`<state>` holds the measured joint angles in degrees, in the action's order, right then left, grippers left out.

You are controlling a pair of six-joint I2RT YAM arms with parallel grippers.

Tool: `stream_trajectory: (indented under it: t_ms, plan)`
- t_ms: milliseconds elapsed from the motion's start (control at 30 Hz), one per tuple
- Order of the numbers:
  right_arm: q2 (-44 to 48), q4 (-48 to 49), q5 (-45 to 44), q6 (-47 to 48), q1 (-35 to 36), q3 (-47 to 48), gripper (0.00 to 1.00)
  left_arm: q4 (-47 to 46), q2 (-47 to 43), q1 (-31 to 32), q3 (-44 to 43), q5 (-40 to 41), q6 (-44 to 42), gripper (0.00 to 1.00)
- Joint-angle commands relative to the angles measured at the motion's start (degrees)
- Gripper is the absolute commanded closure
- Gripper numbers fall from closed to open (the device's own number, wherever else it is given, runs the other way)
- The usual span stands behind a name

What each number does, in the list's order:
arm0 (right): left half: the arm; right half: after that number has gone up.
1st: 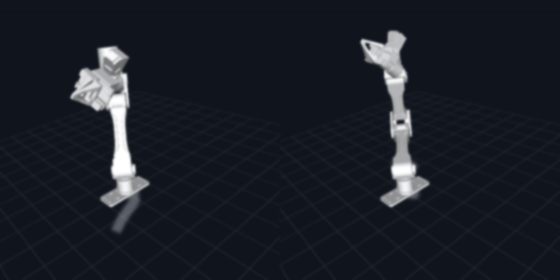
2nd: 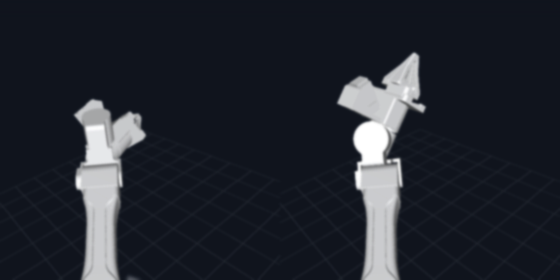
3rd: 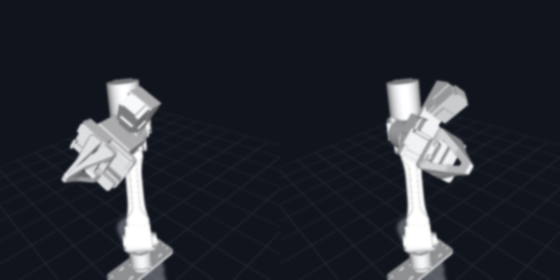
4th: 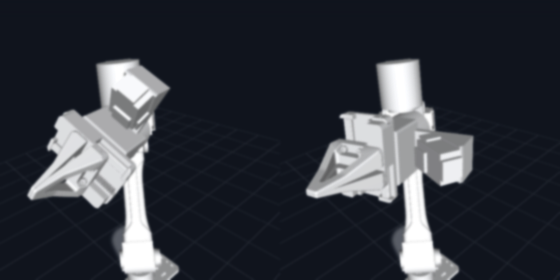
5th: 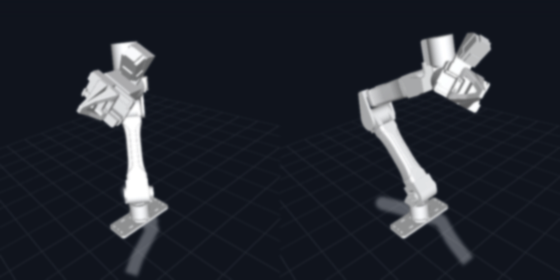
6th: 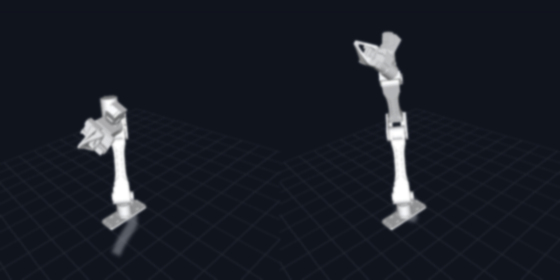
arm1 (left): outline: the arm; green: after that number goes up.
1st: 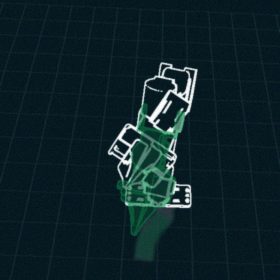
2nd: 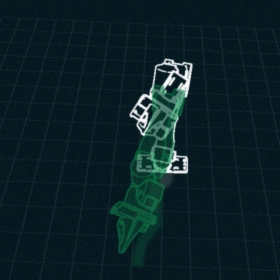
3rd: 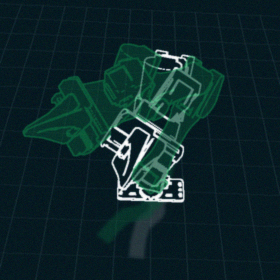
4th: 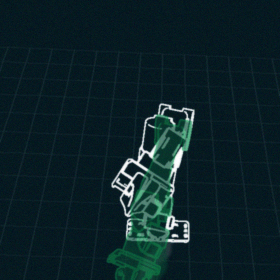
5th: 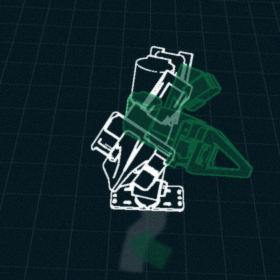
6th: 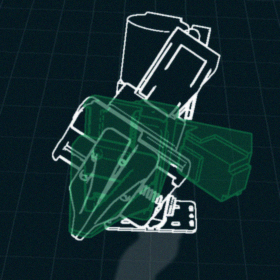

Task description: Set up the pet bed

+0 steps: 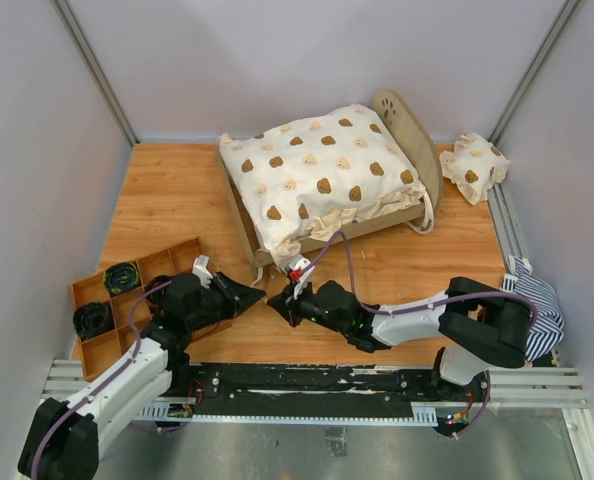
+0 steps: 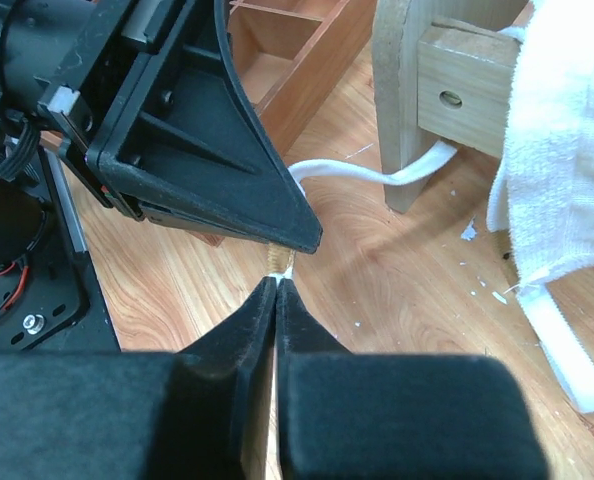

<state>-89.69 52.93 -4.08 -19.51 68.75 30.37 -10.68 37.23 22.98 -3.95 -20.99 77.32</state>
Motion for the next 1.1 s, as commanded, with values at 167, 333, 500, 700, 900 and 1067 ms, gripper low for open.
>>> stream_trajectory:
  t_ms: [167, 333, 500, 700, 900, 1067]
  plan:
    - [6.67, -13.13, -9.64, 7.75, -0.78, 1.64, 0.46, 1.84, -1.08, -0.20, -0.82, 0.95, -7.83, 1.00]
    - [7.06, -19.27, -10.43, 10.58, -6.41, 1.78, 0.44, 5.02, -1.29, -0.12, -1.43, 2.93, -14.00, 1.00]
    - [2.63, -17.57, -8.45, 14.03, -10.60, 2.54, 0.44, 2.89, -0.86, 0.25, -0.77, 2.20, -16.16, 1.00]
    - [-4.30, -14.56, -4.70, 17.51, -13.51, 4.55, 0.45, 3.34, 0.37, 0.55, -1.14, 2.01, -17.84, 1.00]
    - [-3.18, -15.72, 1.68, 16.74, -13.57, 5.05, 0.87, 5.18, 0.18, 1.85, -2.78, 3.53, -21.85, 1.00]
    - [6.20, -16.27, 15.73, 8.68, -13.48, 4.84, 1.00, 6.39, -0.59, 2.15, -3.33, 4.33, -25.14, 1.00]
